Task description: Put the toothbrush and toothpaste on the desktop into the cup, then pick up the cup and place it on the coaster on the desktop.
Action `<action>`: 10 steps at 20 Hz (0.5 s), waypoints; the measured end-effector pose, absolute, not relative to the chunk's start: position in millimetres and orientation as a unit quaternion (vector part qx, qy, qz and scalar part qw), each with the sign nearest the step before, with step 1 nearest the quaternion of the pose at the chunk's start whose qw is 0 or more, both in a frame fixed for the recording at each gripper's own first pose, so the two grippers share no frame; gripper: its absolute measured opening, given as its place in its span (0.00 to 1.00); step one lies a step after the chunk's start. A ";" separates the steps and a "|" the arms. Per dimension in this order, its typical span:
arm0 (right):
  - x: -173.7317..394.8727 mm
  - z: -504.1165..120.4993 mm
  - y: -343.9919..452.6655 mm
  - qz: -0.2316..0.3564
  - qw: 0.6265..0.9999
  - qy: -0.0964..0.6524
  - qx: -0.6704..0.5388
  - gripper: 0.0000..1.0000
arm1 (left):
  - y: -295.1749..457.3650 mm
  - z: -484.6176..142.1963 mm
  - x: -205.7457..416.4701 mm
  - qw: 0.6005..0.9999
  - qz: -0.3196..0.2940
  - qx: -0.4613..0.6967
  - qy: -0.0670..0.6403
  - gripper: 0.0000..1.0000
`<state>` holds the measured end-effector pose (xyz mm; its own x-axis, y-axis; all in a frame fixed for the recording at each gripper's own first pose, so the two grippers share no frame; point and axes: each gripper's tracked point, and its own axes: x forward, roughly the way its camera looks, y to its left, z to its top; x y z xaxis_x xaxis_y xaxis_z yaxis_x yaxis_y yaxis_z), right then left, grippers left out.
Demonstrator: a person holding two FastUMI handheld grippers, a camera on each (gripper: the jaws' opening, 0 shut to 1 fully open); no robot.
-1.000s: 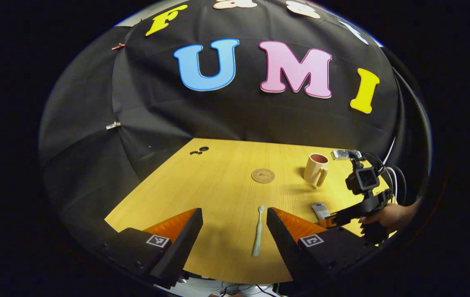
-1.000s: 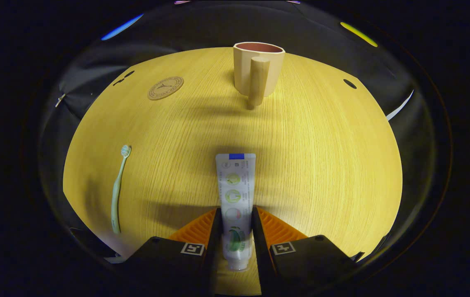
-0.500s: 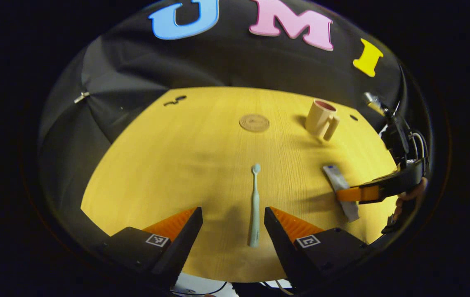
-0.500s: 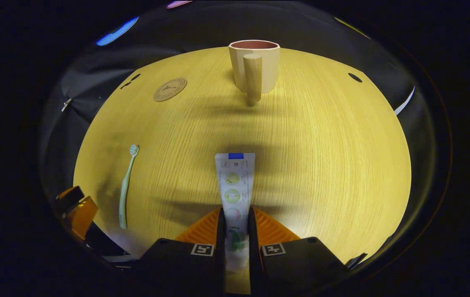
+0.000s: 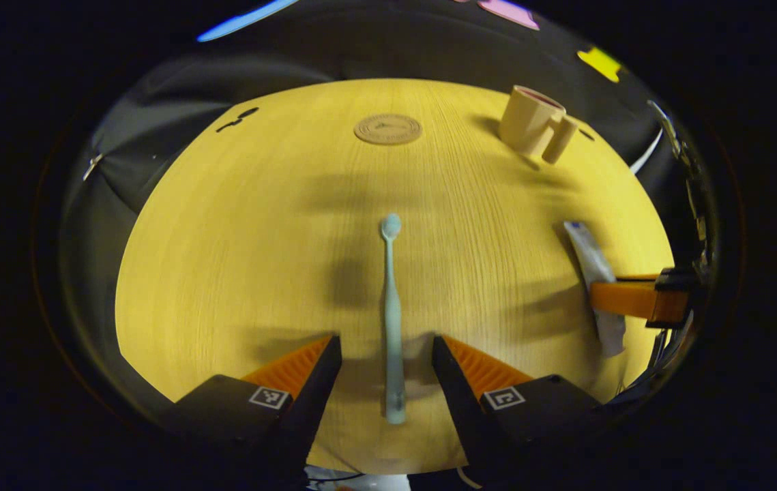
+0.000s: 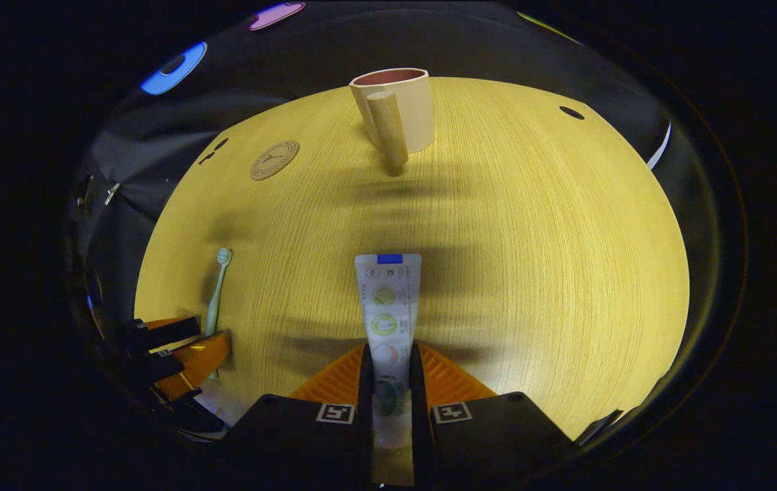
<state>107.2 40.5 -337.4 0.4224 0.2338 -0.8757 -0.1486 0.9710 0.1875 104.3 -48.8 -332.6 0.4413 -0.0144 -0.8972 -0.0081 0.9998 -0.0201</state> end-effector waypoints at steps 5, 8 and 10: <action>107.0 -337.1 40.9 0.121 0.852 0.508 0.038 0.27 | -53.3 -334.7 107.4 0.815 -0.034 0.011 0.579 0.59; 106.5 -336.8 40.0 0.123 0.850 0.511 0.047 0.27 | -50.9 -333.5 111.8 0.801 -0.036 0.006 0.598 0.27; 107.2 -336.8 40.3 0.123 0.850 0.510 0.049 0.27 | -50.2 -332.9 111.7 0.798 -0.042 0.008 0.602 0.15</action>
